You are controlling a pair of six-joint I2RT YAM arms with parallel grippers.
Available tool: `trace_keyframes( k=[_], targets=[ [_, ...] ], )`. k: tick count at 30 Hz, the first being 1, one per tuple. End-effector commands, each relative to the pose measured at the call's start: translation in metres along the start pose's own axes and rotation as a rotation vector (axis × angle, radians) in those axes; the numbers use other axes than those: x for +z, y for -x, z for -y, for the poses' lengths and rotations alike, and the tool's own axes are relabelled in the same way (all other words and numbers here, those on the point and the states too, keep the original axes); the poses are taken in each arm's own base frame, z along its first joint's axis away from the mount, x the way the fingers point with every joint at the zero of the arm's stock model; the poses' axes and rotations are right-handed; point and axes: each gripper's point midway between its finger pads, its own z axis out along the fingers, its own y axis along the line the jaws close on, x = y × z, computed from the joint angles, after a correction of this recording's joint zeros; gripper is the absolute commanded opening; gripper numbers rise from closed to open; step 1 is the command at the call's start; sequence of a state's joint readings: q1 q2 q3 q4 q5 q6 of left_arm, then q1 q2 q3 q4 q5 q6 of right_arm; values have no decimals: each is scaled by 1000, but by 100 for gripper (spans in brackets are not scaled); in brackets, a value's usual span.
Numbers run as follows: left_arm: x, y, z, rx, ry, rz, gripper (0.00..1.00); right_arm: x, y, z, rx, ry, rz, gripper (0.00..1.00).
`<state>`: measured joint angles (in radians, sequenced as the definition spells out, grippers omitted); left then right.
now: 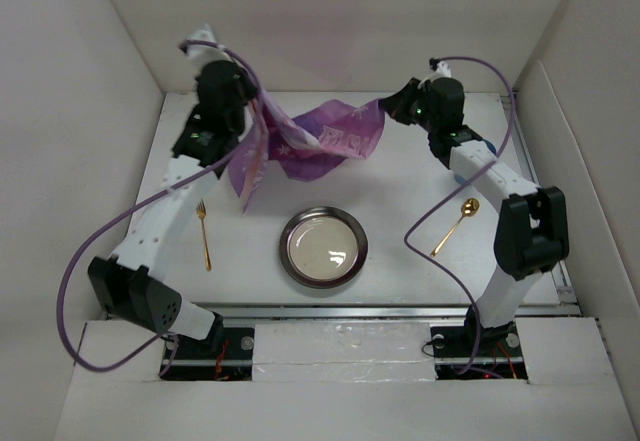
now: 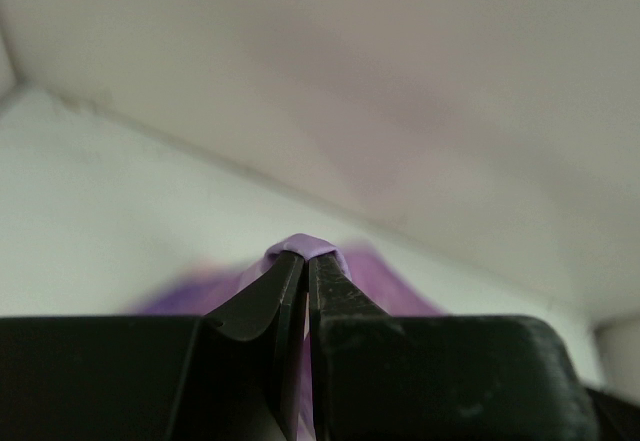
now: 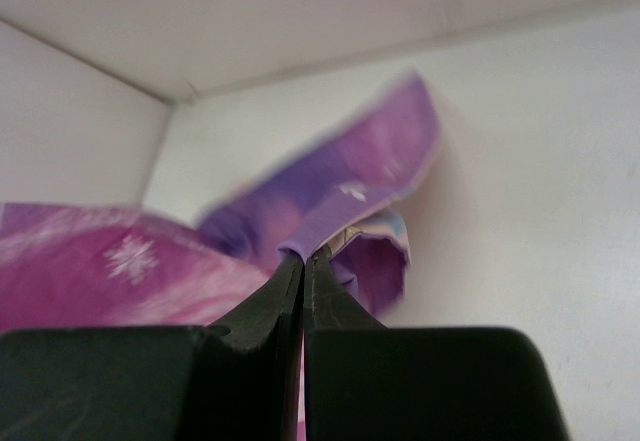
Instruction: Set the dinner table for one person
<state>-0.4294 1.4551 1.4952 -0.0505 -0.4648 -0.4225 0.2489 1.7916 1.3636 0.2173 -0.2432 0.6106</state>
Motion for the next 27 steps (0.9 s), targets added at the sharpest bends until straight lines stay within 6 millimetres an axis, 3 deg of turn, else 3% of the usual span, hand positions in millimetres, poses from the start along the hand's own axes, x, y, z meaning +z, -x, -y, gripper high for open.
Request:
trace_keyframes(
  k=[1, 2, 4, 5, 6, 9, 13, 18, 20, 22, 23, 25, 26, 27],
  targets=[
    [-26, 105, -9, -87, -85, 162, 0, -55, 104, -73, -172, 58, 235, 0],
    [-29, 119, -14, -96, -88, 180, 0, -77, 123, -91, -195, 76, 286, 0],
    [-45, 151, -16, -121, -130, 226, 0, -101, 143, -101, -225, 61, 327, 0],
    [-48, 163, -26, -123, -115, 251, 0, -114, 152, -112, -232, 75, 350, 0],
    [-54, 172, -26, -127, -126, 270, 0, -135, 164, -122, -240, 84, 382, 0],
    [-68, 186, -29, -119, -125, 304, 0, -179, 185, -134, -252, 91, 456, 0],
    [-74, 192, -26, -125, -145, 322, 0, -219, 205, -146, -264, 100, 537, 0],
    [-51, 176, -30, -135, -126, 289, 0, -212, 216, -129, -265, 55, 523, 0],
    [-37, 167, -34, -134, -112, 266, 0, -191, 226, -109, -256, 16, 504, 0],
    [-13, 157, -48, -128, -76, 242, 0, -177, 236, -103, -256, 15, 502, 0],
    [-4, 154, -51, -127, -73, 230, 0, -154, 233, -85, -243, -2, 460, 0],
    [29, 140, -57, -143, -94, 158, 0, -134, 237, -74, -232, 0, 439, 0],
    [41, 141, -72, -157, -81, 146, 0, -114, 241, -67, -227, 0, 429, 0],
    [64, 132, -70, -161, -122, 97, 0, -103, 242, -63, -222, 3, 413, 0]
  ],
)
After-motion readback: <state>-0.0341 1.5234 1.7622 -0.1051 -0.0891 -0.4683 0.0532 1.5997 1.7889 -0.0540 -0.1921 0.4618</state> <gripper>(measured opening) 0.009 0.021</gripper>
